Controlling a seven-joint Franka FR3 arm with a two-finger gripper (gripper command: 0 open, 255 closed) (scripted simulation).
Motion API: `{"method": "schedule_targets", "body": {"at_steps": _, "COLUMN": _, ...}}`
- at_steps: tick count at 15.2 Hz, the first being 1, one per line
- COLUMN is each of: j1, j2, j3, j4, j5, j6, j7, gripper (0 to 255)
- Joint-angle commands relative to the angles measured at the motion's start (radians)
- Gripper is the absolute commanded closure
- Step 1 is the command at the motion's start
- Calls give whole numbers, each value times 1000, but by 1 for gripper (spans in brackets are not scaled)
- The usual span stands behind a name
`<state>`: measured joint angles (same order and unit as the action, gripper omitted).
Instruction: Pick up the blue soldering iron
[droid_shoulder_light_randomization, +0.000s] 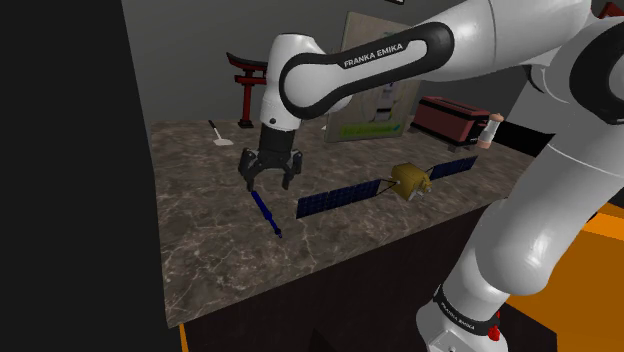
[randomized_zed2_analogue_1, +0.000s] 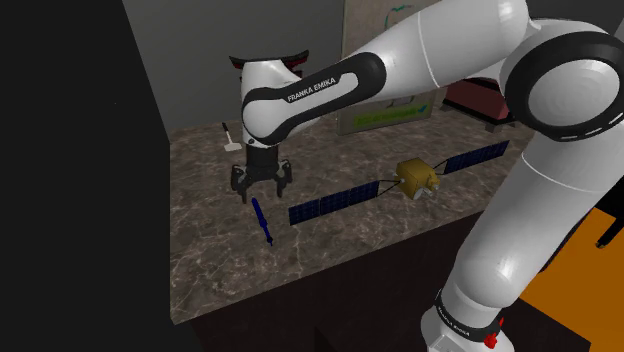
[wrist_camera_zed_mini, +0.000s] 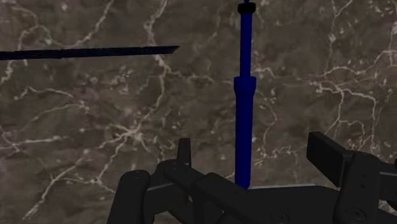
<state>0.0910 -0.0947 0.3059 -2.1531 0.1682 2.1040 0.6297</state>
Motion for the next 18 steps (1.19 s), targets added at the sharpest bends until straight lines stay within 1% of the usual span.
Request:
{"method": "schedule_targets", "body": {"at_steps": 1, "j1": 5, "j2": 49, "j3": 9, "j4": 22, "j5": -7, "j6": 26, "j7": 21, "gripper": 0}}
{"method": "schedule_targets", "body": {"at_steps": 7, "j1": 7, "j2": 84, "j3": 12, "j4": -24, "j5": -11, "j6": 106, "j7": 19, "gripper": 0}}
{"method": "schedule_targets", "body": {"at_steps": 9, "j1": 8, "j2": 88, "j3": 12, "j4": -28, "j5": -12, "j6": 114, "j7": 19, "gripper": 0}}
{"method": "schedule_targets", "body": {"at_steps": 10, "j1": 8, "j2": 89, "j3": 12, "j4": -27, "j5": -12, "j6": 114, "j7": 19, "gripper": 255}}
{"method": "schedule_targets", "body": {"at_steps": 18, "j1": 7, "j2": 87, "j3": 12, "j4": -28, "j5": -11, "j6": 113, "j7": 18, "gripper": 255}}
